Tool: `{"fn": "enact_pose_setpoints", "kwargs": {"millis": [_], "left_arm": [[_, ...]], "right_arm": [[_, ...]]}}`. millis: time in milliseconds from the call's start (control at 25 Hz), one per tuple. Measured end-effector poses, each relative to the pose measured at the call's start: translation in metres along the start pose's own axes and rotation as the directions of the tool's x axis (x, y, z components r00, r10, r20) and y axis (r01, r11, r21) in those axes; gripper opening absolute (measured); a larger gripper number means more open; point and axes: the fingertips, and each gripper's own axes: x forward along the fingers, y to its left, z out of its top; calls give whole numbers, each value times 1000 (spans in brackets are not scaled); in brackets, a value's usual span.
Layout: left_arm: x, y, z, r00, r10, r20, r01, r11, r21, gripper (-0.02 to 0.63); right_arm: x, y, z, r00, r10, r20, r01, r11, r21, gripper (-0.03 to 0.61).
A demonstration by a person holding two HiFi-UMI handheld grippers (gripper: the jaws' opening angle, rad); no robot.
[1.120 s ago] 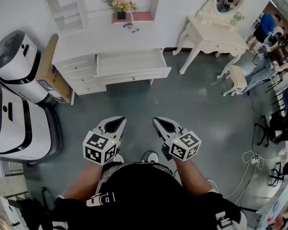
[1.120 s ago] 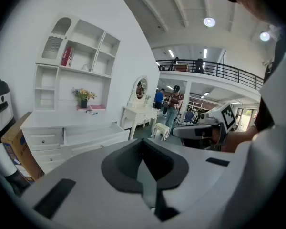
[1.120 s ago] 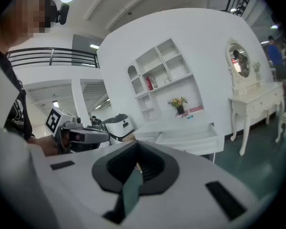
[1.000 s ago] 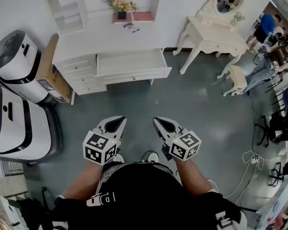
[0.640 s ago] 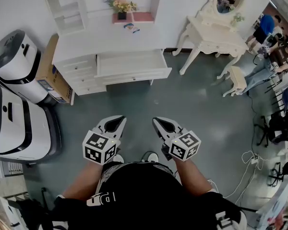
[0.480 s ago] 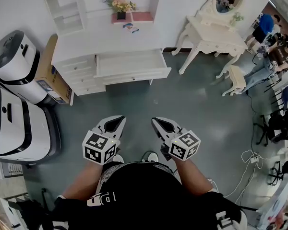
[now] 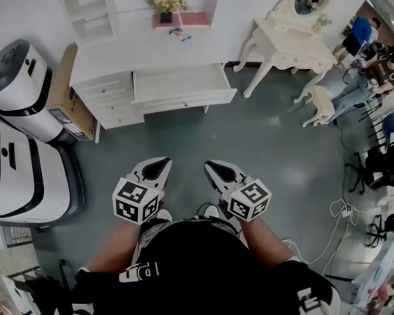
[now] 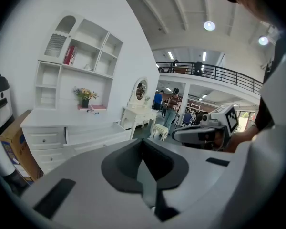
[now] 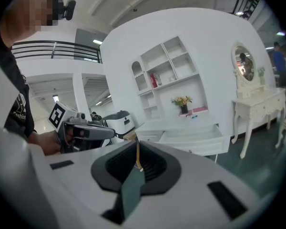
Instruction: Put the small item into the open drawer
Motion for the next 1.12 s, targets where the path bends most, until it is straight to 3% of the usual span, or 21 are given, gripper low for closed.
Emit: {"fn": "enact_pose_setpoints", "kwargs": {"millis": [520,1120], "left_arm": [[-53,60,-27,999,-12,-32,12,1000,-3,15],[-35,73,-31,999,1,-48,-2,1000,-23,15]], "right_arm": [[44,53,-18,998,-54,-11,55,997,47,21],[64,19,-19,997,-80,-16,81,990,112,18]]}}
